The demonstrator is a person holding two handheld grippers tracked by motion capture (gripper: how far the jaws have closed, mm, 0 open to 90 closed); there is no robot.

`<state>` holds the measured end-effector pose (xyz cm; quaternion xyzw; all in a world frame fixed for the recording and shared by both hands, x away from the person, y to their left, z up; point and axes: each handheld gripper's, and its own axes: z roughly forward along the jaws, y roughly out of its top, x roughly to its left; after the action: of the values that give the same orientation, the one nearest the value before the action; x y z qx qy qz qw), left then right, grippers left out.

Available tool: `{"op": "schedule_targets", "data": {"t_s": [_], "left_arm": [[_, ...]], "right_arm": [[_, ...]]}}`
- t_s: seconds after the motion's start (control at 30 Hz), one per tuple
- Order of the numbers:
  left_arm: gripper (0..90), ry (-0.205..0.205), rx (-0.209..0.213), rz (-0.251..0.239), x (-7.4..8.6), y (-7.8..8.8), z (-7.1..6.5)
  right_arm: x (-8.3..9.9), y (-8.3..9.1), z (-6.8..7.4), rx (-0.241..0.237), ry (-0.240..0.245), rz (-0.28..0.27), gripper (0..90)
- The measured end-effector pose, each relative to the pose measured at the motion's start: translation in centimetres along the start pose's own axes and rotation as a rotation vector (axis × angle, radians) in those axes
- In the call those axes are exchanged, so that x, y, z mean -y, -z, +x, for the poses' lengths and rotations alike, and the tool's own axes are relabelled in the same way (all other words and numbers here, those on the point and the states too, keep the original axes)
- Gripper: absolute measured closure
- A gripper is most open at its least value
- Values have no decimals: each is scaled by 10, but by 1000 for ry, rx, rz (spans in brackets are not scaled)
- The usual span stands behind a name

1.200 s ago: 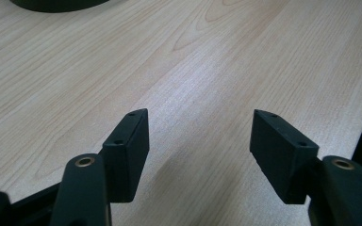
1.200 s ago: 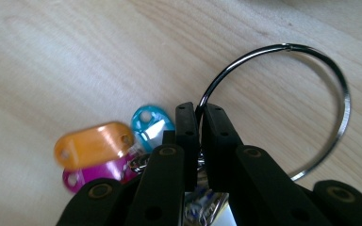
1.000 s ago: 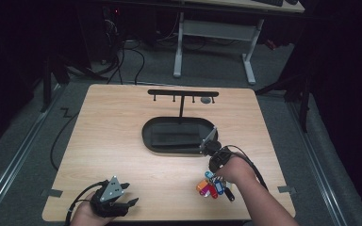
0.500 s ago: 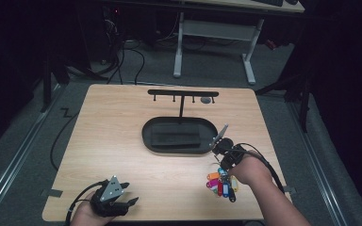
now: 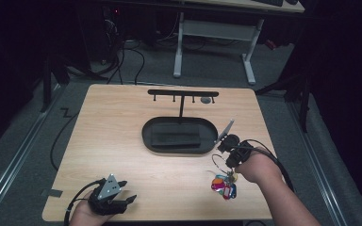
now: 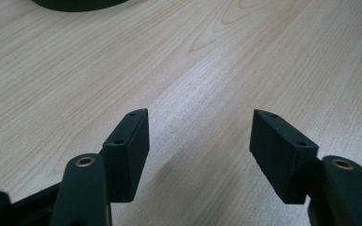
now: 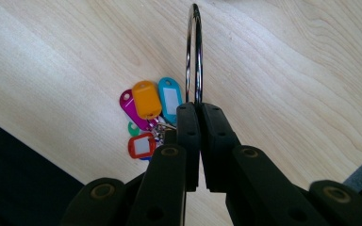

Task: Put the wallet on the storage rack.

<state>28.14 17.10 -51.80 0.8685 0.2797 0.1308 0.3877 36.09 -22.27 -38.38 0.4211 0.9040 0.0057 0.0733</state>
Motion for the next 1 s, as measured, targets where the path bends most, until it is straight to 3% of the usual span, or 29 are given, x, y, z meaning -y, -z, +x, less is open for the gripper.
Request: {"op": "schedule_targets", "data": {"t_s": [0.57,1.0], "left_arm": [[387,13,-8,-5,2,-2,5],[386,40,-14,-15,5,-1,11]], "right_arm": [[-1,42,-7,32,8,-3,877],[-6,44,-11,24,-10,-8,877]]}}
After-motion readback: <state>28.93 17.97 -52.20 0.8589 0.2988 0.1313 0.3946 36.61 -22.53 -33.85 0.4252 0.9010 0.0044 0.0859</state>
